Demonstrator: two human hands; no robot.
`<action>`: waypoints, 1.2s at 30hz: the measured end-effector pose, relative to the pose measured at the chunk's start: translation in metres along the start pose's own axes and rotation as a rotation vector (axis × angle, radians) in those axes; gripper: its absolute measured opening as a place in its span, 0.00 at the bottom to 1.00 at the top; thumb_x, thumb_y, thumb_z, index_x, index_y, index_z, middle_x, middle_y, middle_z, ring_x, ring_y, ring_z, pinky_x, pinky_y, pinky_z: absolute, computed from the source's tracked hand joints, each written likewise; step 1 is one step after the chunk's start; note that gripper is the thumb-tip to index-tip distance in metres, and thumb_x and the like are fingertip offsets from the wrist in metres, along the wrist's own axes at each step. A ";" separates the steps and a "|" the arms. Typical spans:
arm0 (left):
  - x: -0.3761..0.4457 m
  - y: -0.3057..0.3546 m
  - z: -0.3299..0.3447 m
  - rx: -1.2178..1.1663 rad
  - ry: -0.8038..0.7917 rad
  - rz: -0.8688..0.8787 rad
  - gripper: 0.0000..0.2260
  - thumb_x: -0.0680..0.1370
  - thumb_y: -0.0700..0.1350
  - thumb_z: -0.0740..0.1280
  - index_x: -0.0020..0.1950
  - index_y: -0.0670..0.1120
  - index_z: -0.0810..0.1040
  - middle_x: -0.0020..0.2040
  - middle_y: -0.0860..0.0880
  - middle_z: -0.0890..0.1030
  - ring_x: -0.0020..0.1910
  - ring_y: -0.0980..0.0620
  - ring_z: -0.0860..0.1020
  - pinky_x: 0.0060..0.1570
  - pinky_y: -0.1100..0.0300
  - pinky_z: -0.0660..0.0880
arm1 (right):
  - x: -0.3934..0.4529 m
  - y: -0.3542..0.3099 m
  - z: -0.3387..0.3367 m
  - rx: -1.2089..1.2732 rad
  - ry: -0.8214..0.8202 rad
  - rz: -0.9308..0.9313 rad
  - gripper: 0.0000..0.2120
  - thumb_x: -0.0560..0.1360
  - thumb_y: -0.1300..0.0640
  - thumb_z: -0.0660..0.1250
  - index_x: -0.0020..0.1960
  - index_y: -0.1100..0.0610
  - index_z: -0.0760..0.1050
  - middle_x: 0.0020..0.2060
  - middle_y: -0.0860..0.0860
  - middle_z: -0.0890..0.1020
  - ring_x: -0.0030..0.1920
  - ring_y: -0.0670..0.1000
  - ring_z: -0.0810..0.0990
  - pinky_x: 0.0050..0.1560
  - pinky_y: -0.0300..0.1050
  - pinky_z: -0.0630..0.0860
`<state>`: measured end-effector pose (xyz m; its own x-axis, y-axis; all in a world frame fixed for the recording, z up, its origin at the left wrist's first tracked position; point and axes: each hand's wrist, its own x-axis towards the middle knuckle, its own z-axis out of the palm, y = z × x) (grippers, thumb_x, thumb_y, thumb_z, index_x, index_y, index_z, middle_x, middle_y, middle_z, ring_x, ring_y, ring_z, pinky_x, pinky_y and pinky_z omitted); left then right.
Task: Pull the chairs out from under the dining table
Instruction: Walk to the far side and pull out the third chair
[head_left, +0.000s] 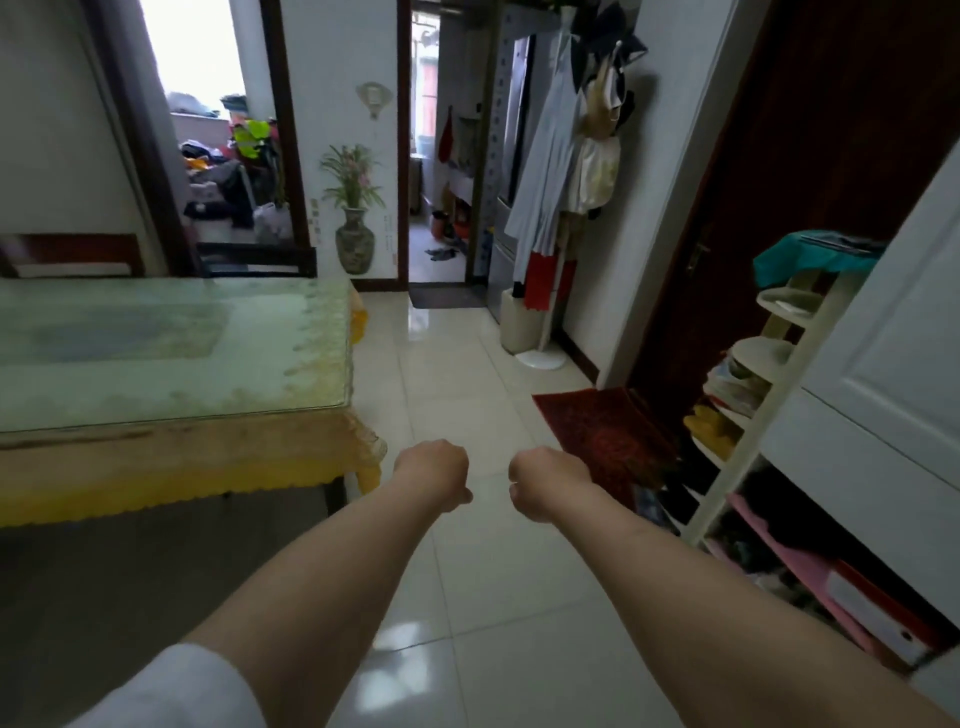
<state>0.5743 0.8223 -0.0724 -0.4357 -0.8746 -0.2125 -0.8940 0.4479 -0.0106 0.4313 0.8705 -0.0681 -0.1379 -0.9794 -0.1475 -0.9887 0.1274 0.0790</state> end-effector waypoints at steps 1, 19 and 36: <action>0.016 -0.003 -0.004 0.003 -0.003 -0.015 0.19 0.78 0.56 0.66 0.59 0.43 0.76 0.56 0.45 0.78 0.54 0.44 0.78 0.48 0.52 0.76 | 0.017 0.004 -0.001 0.000 0.003 -0.015 0.16 0.77 0.58 0.61 0.63 0.51 0.76 0.59 0.53 0.79 0.57 0.56 0.79 0.45 0.43 0.71; 0.404 -0.085 -0.090 -0.041 -0.079 -0.180 0.20 0.78 0.56 0.65 0.61 0.43 0.75 0.59 0.45 0.77 0.57 0.43 0.77 0.51 0.51 0.75 | 0.433 0.046 -0.066 -0.042 -0.022 -0.168 0.04 0.76 0.60 0.61 0.44 0.54 0.72 0.45 0.52 0.77 0.43 0.56 0.74 0.39 0.44 0.69; 0.773 -0.241 -0.198 -0.089 -0.039 -0.422 0.21 0.79 0.57 0.63 0.61 0.41 0.77 0.60 0.43 0.78 0.60 0.43 0.76 0.52 0.55 0.72 | 0.886 0.029 -0.148 -0.106 0.052 -0.446 0.06 0.76 0.58 0.61 0.48 0.51 0.76 0.49 0.52 0.81 0.47 0.57 0.79 0.39 0.45 0.71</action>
<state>0.4328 0.0018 -0.0405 -0.0269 -0.9693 -0.2442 -0.9992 0.0329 -0.0207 0.2895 -0.0164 -0.0509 0.3051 -0.9420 -0.1401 -0.9392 -0.3220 0.1196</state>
